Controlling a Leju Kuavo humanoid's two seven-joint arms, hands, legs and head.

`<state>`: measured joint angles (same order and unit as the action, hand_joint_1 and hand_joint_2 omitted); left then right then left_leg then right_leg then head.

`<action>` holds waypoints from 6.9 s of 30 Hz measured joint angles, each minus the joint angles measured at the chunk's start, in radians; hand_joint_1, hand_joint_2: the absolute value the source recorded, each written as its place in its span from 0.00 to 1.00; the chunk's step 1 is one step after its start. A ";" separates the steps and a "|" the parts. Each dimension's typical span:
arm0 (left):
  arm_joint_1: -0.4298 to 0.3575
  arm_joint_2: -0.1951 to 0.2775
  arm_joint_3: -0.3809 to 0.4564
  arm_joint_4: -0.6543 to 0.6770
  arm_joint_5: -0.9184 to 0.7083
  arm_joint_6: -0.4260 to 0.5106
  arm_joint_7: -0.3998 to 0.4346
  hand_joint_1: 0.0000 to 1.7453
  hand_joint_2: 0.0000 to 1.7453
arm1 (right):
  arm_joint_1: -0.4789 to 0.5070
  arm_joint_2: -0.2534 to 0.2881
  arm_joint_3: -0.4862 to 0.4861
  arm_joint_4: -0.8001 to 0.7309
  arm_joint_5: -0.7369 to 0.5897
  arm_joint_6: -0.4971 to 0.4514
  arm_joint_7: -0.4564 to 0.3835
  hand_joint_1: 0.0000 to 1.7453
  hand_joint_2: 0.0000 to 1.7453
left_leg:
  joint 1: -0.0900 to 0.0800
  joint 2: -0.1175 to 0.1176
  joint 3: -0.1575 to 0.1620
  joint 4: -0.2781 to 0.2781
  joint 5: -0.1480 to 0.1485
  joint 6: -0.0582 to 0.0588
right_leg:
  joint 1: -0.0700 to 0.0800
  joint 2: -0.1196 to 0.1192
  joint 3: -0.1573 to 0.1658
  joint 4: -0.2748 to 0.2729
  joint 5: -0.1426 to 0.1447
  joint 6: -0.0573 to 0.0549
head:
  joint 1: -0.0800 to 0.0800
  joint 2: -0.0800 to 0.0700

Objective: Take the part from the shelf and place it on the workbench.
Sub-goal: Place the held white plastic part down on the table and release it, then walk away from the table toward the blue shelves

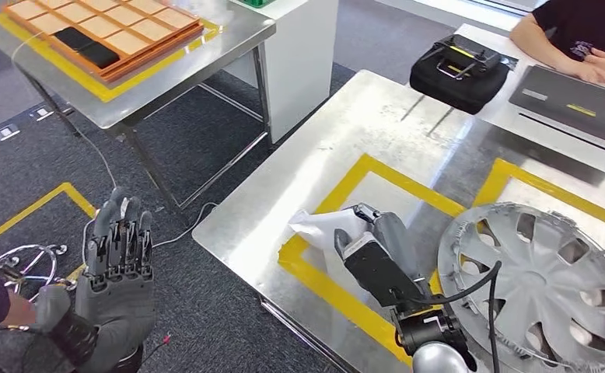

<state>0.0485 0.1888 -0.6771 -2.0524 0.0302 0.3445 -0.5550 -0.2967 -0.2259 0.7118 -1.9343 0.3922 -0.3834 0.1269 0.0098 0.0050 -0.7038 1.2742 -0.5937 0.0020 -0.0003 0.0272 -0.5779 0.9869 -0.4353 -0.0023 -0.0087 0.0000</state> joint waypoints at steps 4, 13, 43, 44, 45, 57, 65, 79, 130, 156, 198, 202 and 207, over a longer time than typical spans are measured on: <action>0.000 -0.002 0.000 0.006 0.000 0.000 0.000 0.00 0.00 | -0.003 0.015 0.011 0.031 0.000 0.000 0.000 1.00 1.00 | 0.008 -0.036 0.032 -0.136 0.113 0.004 | -0.003 0.060 0.001 0.010 -0.006 0.007 | -0.016 0.000; -0.008 -0.016 0.000 0.009 0.000 -0.020 -0.003 0.00 0.00 | -0.022 0.029 0.029 0.070 0.000 0.006 0.007 1.00 1.00 | 0.012 -0.020 0.102 -0.258 0.140 0.040 | -0.012 0.024 -0.082 0.130 -0.072 0.050 | -0.002 0.000; -0.018 -0.072 0.026 0.055 0.026 -0.129 0.017 0.00 0.00 | -0.122 0.156 0.116 0.531 0.080 0.114 0.146 0.80 1.00 | -0.001 -0.016 0.094 -0.261 0.158 0.028 | 0.008 0.013 0.009 0.011 -0.023 -0.026 | -0.023 0.000; -0.021 -0.073 0.026 0.056 0.026 -0.129 0.017 0.00 0.00 | -0.129 0.160 0.118 0.543 0.074 0.112 0.140 0.55 1.00 | -0.002 -0.015 0.096 -0.261 0.157 0.030 | 0.008 0.013 0.008 0.008 -0.025 -0.028 | -0.019 0.000; -0.023 -0.074 0.026 0.057 0.028 -0.130 0.018 0.00 0.00 | -0.134 0.164 0.120 0.554 0.065 0.111 0.131 0.30 1.00 | -0.002 -0.015 0.098 -0.261 0.155 0.033 | 0.008 0.013 0.007 0.006 -0.027 -0.028 | -0.017 0.000; -0.027 -0.079 0.026 0.068 0.040 -0.137 0.009 0.00 0.00 | -0.117 0.193 0.128 0.590 -0.152 0.119 -0.042 0.00 1.00 | -0.011 -0.016 0.099 -0.260 0.154 0.043 | -0.001 0.013 0.016 -0.003 -0.020 0.027 | -0.002 0.000; -0.027 -0.079 0.026 0.070 0.042 -0.136 0.005 0.00 0.00 | -0.103 0.207 0.127 0.598 -0.163 0.074 -0.043 0.00 1.00 | -0.010 -0.016 0.099 -0.262 0.154 0.043 | 0.000 0.013 0.024 -0.003 -0.019 0.030 | -0.001 0.000; -0.016 -0.078 0.026 0.070 0.029 -0.082 -0.005 0.00 0.00 | -0.040 0.198 0.090 0.515 -0.277 -0.037 -0.159 0.00 1.00 | -0.009 -0.016 0.100 -0.264 0.155 0.042 | 0.000 0.013 0.023 -0.002 -0.020 0.030 | 0.001 0.000; 0.025 -0.004 0.016 0.027 -0.006 0.127 0.035 0.00 0.00 | 0.196 -0.022 -0.033 -0.199 -0.286 -0.168 -0.334 0.00 0.00 | -0.019 0.037 0.059 -0.274 0.215 0.040 | 0.017 -0.033 0.107 -0.015 -0.089 0.010 | 0.014 0.000; 0.026 0.023 0.012 0.025 0.020 0.102 0.031 0.00 0.00 | 0.212 -0.023 -0.032 -0.208 -0.268 -0.149 -0.324 0.00 0.00 | -0.003 0.004 0.096 -0.272 0.163 0.042 | -0.009 -0.020 -0.037 0.193 -0.056 0.041 | 0.035 0.000; 0.025 0.023 0.042 0.024 0.059 0.022 0.020 0.00 0.00 | 0.200 -0.022 -0.030 -0.201 -0.262 -0.108 -0.280 0.00 0.00 | 0.012 -0.014 -0.020 -0.033 0.042 -0.023 | -0.008 -0.057 0.061 -0.041 -0.018 0.003 | -0.015 0.000; 0.026 0.023 0.049 0.025 0.065 0.014 0.019 0.00 0.00 | 0.201 -0.020 -0.029 -0.198 -0.249 -0.111 -0.275 0.00 0.00 | 0.019 0.021 0.088 -0.047 0.143 -0.038 | -0.012 -0.102 -0.023 -0.001 0.024 0.017 | -0.036 0.000; 0.025 0.023 0.057 0.025 0.066 0.007 0.016 0.00 0.00 | 0.203 -0.019 -0.028 -0.199 -0.237 -0.119 -0.269 0.00 0.00 | 0.003 0.048 0.228 -0.280 0.044 0.005 | -0.013 -0.147 -0.060 0.026 0.061 0.046 | -0.037 0.000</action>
<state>0.0730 0.2118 -0.6206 -2.0273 0.0967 0.3517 -0.5387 -0.0936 -0.2446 0.6834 -2.1335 0.1552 -0.5024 -0.1422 0.0124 0.0528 -0.4760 0.9945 -0.5493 0.0074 -0.0135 -0.1195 -0.6378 1.0124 -0.3742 0.0437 -0.0460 0.0000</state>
